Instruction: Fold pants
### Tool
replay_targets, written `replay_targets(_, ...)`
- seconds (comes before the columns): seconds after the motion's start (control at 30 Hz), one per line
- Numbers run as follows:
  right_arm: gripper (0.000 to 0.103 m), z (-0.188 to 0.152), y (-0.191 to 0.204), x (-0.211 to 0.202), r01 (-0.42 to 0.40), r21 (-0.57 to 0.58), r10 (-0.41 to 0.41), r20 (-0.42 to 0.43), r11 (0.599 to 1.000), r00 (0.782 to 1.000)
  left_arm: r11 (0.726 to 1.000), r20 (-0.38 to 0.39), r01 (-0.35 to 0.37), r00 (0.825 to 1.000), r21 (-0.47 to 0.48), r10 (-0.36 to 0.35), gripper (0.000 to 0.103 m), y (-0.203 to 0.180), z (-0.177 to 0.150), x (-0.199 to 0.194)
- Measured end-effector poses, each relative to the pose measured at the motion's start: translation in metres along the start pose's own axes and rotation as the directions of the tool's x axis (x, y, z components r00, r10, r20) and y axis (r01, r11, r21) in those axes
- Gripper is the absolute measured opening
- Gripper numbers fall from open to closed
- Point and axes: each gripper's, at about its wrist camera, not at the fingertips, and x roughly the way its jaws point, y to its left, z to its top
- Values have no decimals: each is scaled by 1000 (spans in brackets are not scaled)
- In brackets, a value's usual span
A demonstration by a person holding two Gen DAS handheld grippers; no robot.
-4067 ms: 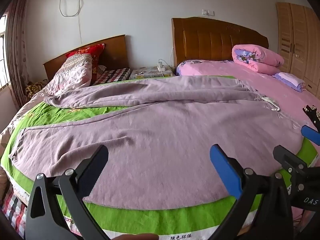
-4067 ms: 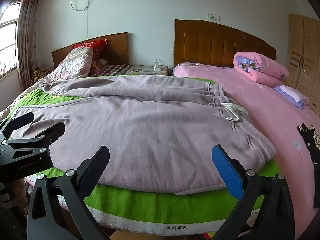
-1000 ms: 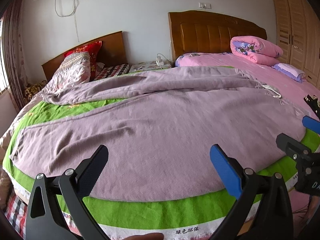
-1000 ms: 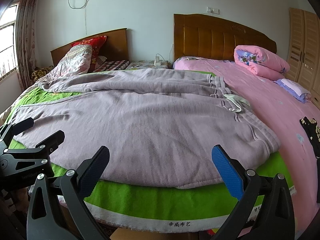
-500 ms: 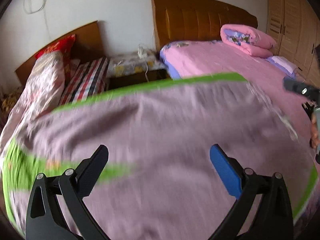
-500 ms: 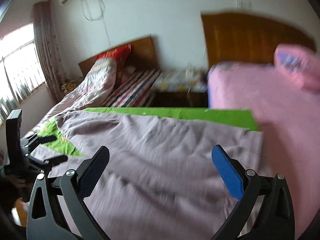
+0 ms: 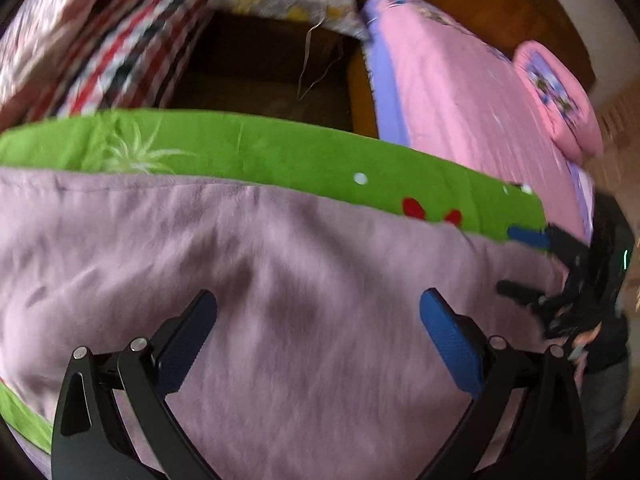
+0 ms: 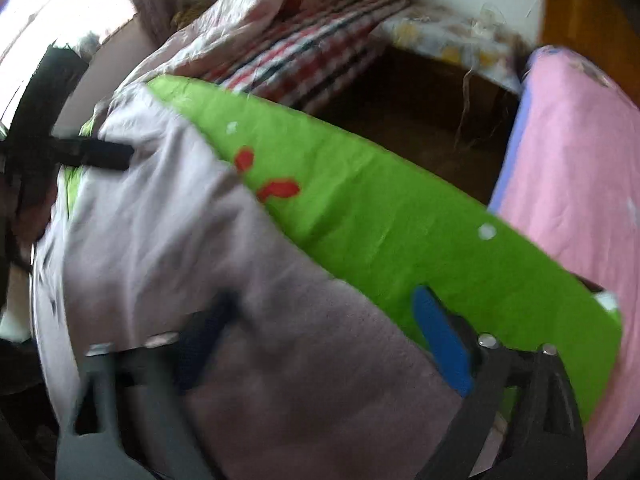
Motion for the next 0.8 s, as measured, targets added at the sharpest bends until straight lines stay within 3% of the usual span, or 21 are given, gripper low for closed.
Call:
replay_targets(0.03,57,-1,3,-2,-25,-30,25,2,999,1000,1000,-19,15,1000,-26,-15,101,2,3,4)
replay_targets(0.1,42,-6,15,-11,-24,-79,25,20,997,999,996,-59,48,997,-80,-53,100,5,9,12)
replay_targets(0.13,35,-14,29,-17,22,-135,-18,34,991,999,993,-67,54,996,-103,-61,100,4,11,15)
replay_targets(0.23,27,-31,62,-34,149,-204,-134,89,968,987,983,-68,56,995,-176,-68,100,6,17,16)
replay_targets(0.37,23,-65,118,-65,326,-240,-273,230,914,934,951,-23,93,994,-296,-105,100,7,23,12)
replay_targets(0.43,21,-76,138,-72,366,-221,-303,270,904,914,946,-22,77,996,-315,-88,99,7,24,11)
replay_targets(0.5,21,-89,159,-75,427,-212,-354,310,879,882,947,-19,21,999,-321,-29,65,6,16,6)
replay_targets(0.53,21,-93,164,-75,449,-202,-376,316,870,871,949,-13,-19,1000,-313,16,28,8,10,1)
replay_targets(0.57,21,-96,168,-75,471,-183,-401,319,863,859,956,10,-30,999,-291,34,14,8,0,-6)
replay_targets(0.63,21,-99,179,-78,498,-147,-431,336,854,838,962,97,38,995,-269,-13,7,13,-23,-33)
replay_targets(0.7,21,-108,194,-93,515,-103,-446,377,851,812,967,203,105,978,-233,-57,6,20,-48,-69)
replay_targets(0.73,21,-112,202,-98,516,-89,-446,393,852,804,972,258,126,963,-200,-72,6,18,-65,-88)
replay_targets(0.77,21,-120,217,-109,525,-75,-450,421,848,787,981,346,144,934,-133,-90,6,14,-97,-118)
replay_targets(0.8,21,-126,231,-115,528,-67,-449,442,847,776,986,388,136,917,-94,-90,6,10,-117,-132)
